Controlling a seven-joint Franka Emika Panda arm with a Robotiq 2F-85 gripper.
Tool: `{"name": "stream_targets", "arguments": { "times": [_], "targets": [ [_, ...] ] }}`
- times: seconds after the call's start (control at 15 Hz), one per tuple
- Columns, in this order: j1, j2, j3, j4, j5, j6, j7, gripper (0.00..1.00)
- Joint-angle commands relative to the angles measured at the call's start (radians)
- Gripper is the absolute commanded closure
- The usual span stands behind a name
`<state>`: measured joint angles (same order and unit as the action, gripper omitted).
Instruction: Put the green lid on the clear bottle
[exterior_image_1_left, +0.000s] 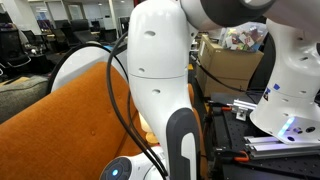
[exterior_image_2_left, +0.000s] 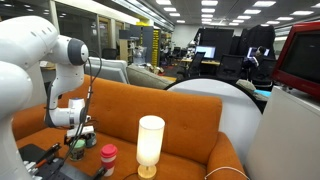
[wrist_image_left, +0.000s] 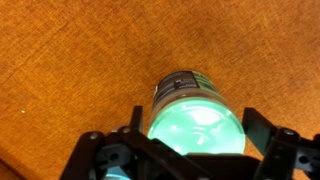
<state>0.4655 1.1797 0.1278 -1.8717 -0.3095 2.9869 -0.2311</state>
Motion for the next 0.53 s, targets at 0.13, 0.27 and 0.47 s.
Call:
{"name": "stream_targets", "arguments": {
  "times": [0.13, 0.27, 0.47],
  "targets": [
    [-0.003, -0.019, -0.017, -0.031, -0.009, 0.041, 0.018, 0.0],
    [-0.012, -0.022, -0.009, -0.04, -0.009, 0.041, 0.014, 0.0],
    [-0.021, -0.024, -0.003, -0.052, -0.008, 0.041, 0.011, 0.0]
  ]
}}
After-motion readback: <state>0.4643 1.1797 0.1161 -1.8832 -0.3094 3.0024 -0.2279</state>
